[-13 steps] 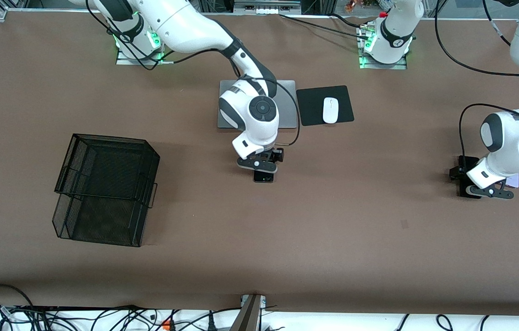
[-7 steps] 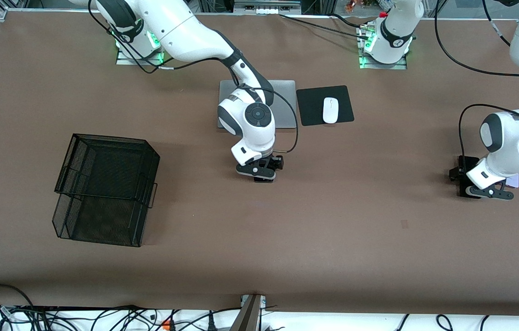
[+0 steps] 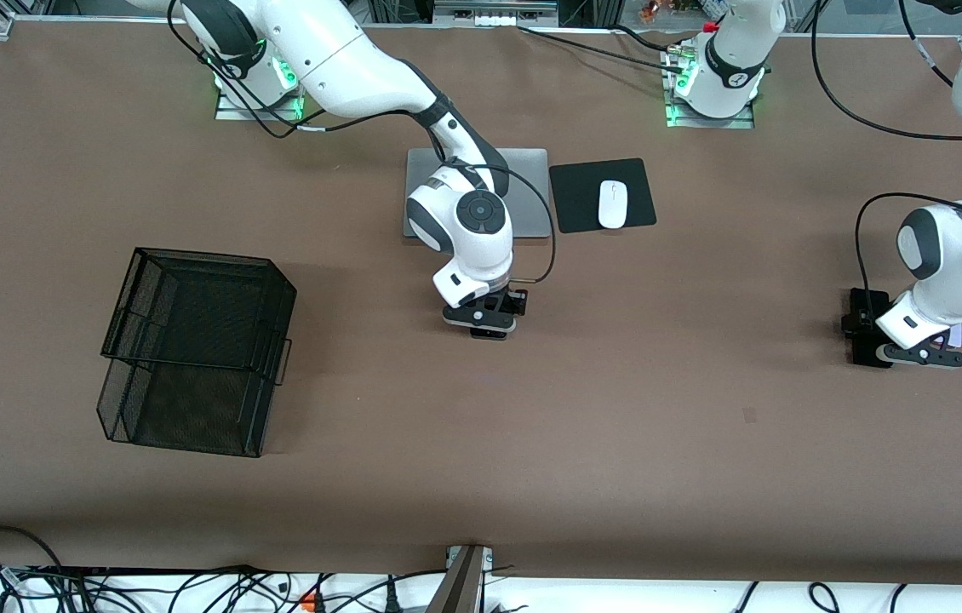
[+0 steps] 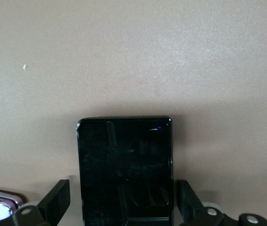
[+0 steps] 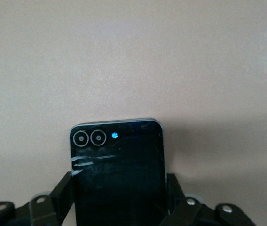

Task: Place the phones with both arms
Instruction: 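Grasp the flip phone with the right gripper while the left gripper grasps the slab, then drop the flip phone in the basket while the left gripper moves the slab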

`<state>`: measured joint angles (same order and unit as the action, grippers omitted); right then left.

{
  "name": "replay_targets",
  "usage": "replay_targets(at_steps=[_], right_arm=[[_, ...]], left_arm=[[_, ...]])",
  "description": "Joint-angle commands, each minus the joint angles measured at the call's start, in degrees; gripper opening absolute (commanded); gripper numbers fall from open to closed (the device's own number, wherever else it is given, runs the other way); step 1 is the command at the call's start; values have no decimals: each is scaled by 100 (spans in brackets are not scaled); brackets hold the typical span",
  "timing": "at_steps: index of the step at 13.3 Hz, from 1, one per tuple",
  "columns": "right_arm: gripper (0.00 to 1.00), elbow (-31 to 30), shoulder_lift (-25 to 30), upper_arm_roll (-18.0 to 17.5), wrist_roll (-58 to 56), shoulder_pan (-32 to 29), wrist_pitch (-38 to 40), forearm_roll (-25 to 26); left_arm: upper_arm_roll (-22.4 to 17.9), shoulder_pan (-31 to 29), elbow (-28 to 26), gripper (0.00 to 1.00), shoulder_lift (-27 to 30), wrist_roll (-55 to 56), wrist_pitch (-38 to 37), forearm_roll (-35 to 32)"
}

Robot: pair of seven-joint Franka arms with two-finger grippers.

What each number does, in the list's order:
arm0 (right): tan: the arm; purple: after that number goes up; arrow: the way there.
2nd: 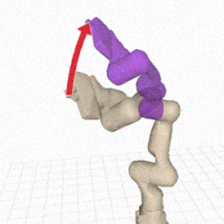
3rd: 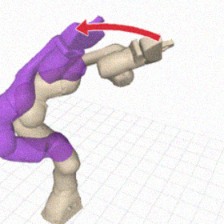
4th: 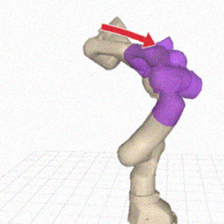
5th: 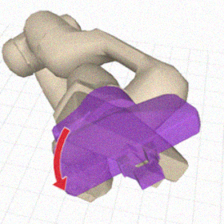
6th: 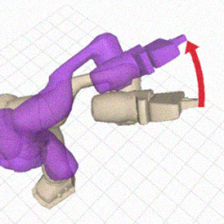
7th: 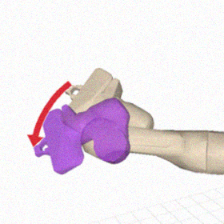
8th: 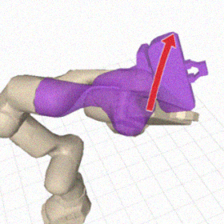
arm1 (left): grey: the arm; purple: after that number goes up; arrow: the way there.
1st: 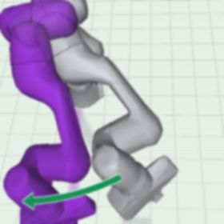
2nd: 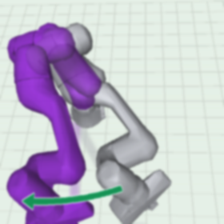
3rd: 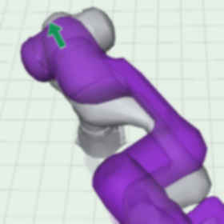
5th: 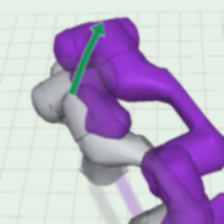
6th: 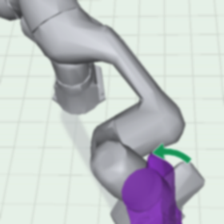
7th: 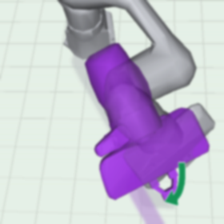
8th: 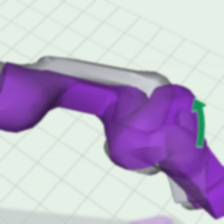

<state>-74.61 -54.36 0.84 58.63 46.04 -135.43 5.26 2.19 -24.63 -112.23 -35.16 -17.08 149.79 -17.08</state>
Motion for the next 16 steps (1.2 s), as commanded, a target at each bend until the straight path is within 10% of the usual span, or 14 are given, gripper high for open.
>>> replay_targets(at_steps=[1, 6, 10, 16], right_arm=[[11, 183, 328, 117, -184, -16, 743, 98], [7, 78, 1690, 179, -1763, -813, 2631, -86], [2, -604, 2718, 310, -3521, -1904, 3418, -411], [2, -2933, 3932, 2004, -6045, -2135, 2156, -499]], left_arm=[[53, -86, -1, 72, -79, -23, 95, -155], [53, -42, -1, 25, -26, 3, 33, -155], [534, 37, 419, 26, 413, 73, -1191, -112], [2029, 282, 1748, 27, 352, 1607, -3684, -33]])
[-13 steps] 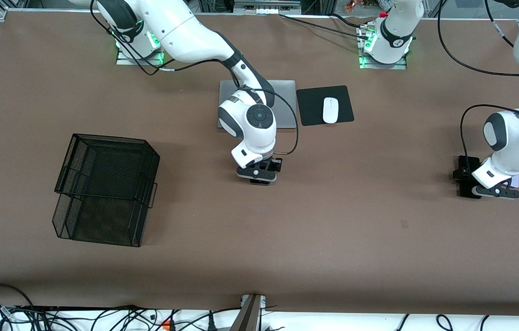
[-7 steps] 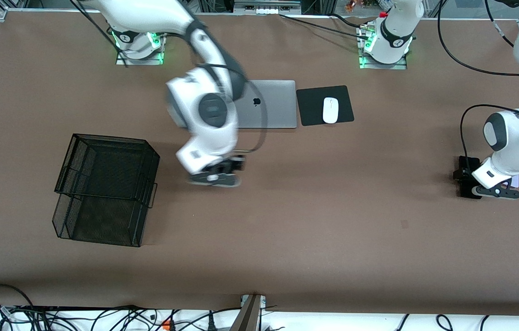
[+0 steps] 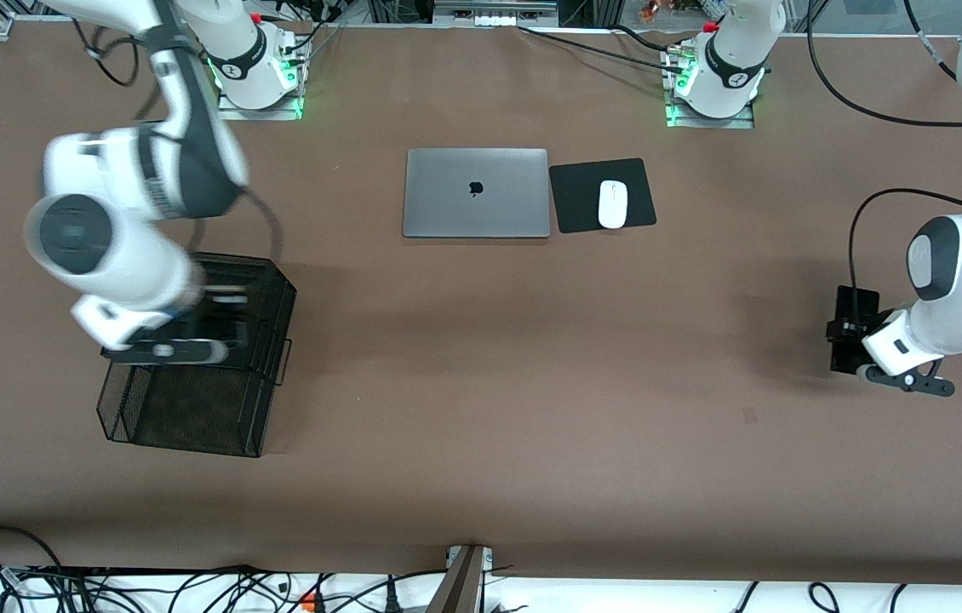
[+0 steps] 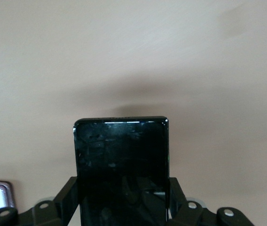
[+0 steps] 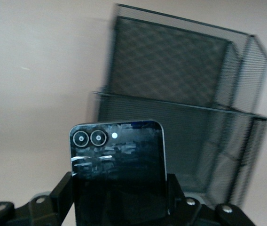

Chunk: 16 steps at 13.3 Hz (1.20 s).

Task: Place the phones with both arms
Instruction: 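Drop the flip phone in the basket while the left gripper moves the slab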

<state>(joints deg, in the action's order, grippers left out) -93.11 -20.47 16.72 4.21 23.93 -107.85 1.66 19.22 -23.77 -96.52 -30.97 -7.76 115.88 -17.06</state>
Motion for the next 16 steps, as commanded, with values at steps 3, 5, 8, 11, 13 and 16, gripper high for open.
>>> replay_targets(at_steps=[3, 5, 8, 11, 13, 16], right_arm=[[2, -1859, 527, 929, -1098, 68, -1395, -437], [2, -1913, 395, 956, -1090, -72, -1414, -657], [5, -1878, 254, 956, -1028, -116, -1388, -921], [100, -1799, 157, 956, -1001, -274, -1353, -992], [100, -1720, 166, 956, -1028, -310, -1326, -992], [100, -1274, 183, 965, -1037, -336, -828, -992]], left_arm=[[504, 1064, 186, 26, -277, 2152, -241, 710], [486, 1951, 526, 25, -505, 2934, -232, 1177], [495, 2954, 949, 25, -1050, 3929, 12, 1205], [486, 3632, 933, 25, -1516, 4527, 1485, 1205], [486, 3906, 942, 27, -1754, 5027, 2103, 1197], [486, 3995, 907, 100, -1720, 5346, 2247, 1197]])
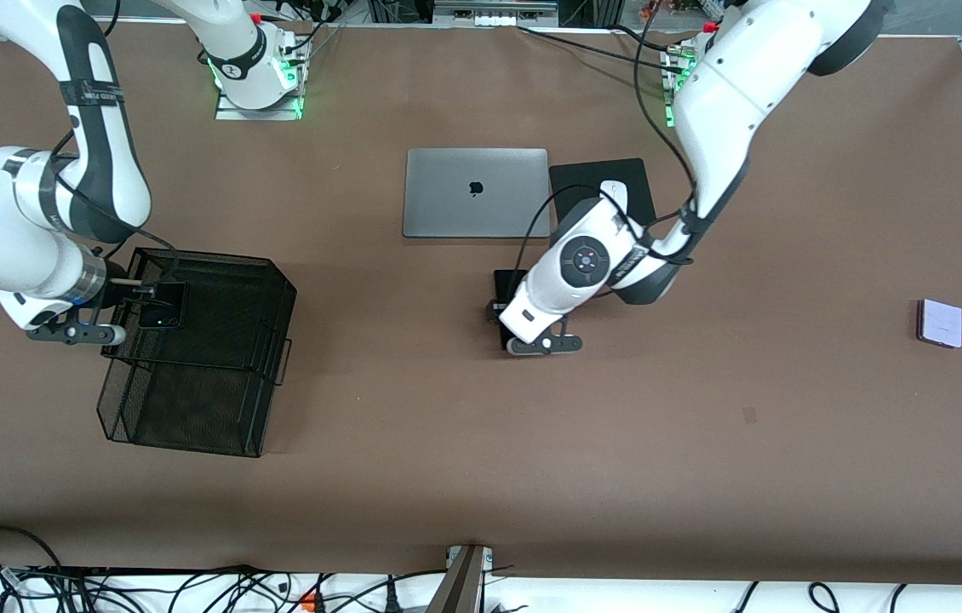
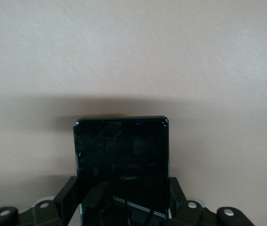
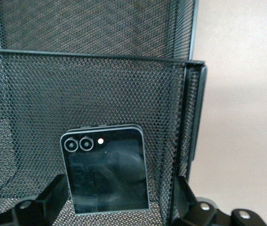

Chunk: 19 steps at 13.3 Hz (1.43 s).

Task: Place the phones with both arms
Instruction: 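Drop the flip phone in the basket while the left gripper moves the slab, then release the slab with the left gripper while the right gripper reaches it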

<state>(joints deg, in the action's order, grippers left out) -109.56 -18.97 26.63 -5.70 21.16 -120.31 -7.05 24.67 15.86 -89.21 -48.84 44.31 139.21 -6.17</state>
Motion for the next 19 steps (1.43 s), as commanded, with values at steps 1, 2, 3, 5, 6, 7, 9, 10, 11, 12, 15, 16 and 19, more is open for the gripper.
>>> replay_targets(at_steps=[1, 2, 3, 5, 6, 7, 9, 10, 11, 12, 15, 16, 19], right_arm=[[100, 635, 34, -35, -19, -59, 725, -121], [100, 925, 34, -35, 103, -50, 1068, -112], [100, 1206, 25, -52, 226, -15, 1358, -86], [100, 1672, 25, -96, 481, 107, 1886, -33], [100, 1814, 25, -114, 621, 247, 2019, -41], [100, 1893, 25, -114, 788, 449, 2046, -59], [100, 1929, 25, -114, 1331, 1019, 2038, -103], [100, 1973, 16, -123, 1665, 1266, 2038, -129], [100, 2017, -36, -149, 2060, 1555, 1994, -164], [100, 2035, -176, -254, 2429, 1889, 1950, -208], [100, 2648, -1035, -465, 3282, 2707, 1363, -392], [100, 2989, -1421, -579, 3599, 2927, 1074, -463], [100, 3983, -2442, -887, 4172, 3428, 572, -455]], left_arm=[[-59, -13, 168, 100, 119, 139, -165, 98], [-67, -74, 167, 100, 259, 139, -418, 89], [-111, -214, 202, 100, 426, 78, -908, 2], [-120, -713, 229, 100, 900, -350, -1954, -16], [-138, -986, 238, 100, 1067, -736, -2437, -16], [-164, -1284, 246, 100, 1191, -1140, -2790, -25], [-164, -1926, 247, 100, 1376, -1966, -3353, -566], [-155, -2207, 247, 100, 1472, -2457, -3626, -1031], [-164, -2428, 238, 100, 1560, -2880, -3838, -1384], [-147, -2778, 238, 100, 1622, -3424, -3996, -1587], [-147, -4016, 211, 100, 1606, -5181, -3894, -1625], [-155, -4369, 177, 100, 1579, -5787, -3579, -1642], [-155, -5389, 167, 100, 1430, -7205, -3093, -1625]])
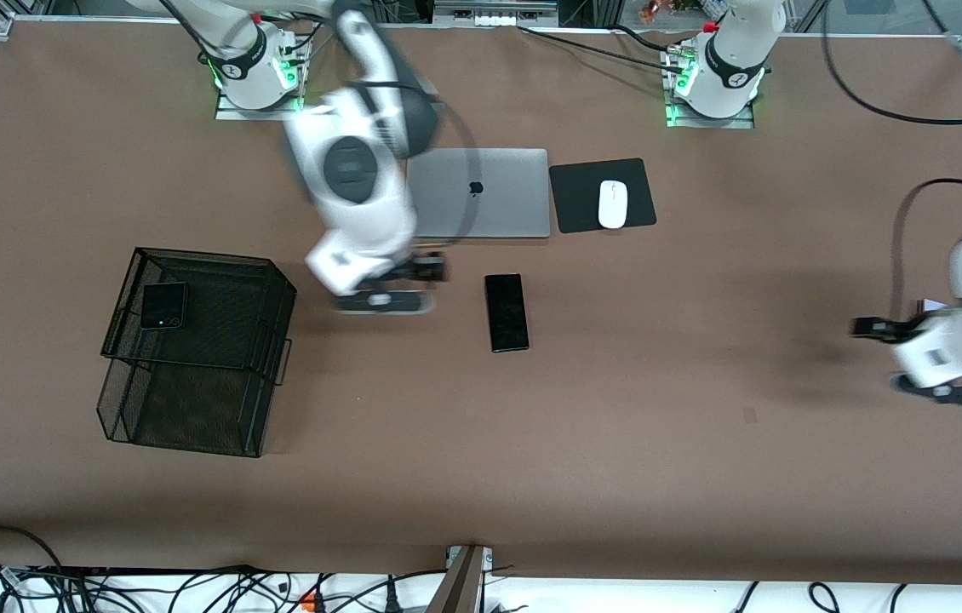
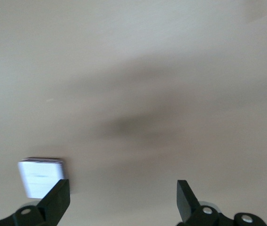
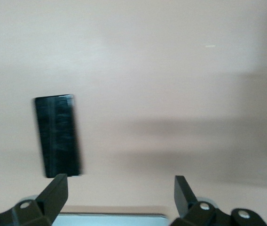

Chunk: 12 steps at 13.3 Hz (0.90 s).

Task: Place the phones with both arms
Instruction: 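Release the slab with the left gripper while the right gripper reaches it, then take the slab with the right gripper while the left gripper grasps the Huawei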

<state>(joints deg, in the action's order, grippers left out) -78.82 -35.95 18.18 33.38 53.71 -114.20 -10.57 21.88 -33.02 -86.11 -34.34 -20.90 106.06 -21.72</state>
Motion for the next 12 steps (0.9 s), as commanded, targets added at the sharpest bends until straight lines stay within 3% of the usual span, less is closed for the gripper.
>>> replay_targets(at_steps=[1, 3, 8, 12], right_arm=[[100, 1052, -990, -77, 431, 332, -285, -104], [100, 1071, -1290, -95, 600, 588, -786, -104], [100, 904, -1800, -95, 4, 615, -1392, -51], [100, 719, -2134, -104, -77, 615, -2176, -86]], left_arm=[[123, -782, -143, 100, -134, -1044, 336, -69], [115, -1301, -204, 100, -406, -1774, 940, -69], [115, -2076, -1091, 100, -644, -2505, 2891, -69], [123, -2288, -1092, 100, -925, -2612, 3105, -61]])
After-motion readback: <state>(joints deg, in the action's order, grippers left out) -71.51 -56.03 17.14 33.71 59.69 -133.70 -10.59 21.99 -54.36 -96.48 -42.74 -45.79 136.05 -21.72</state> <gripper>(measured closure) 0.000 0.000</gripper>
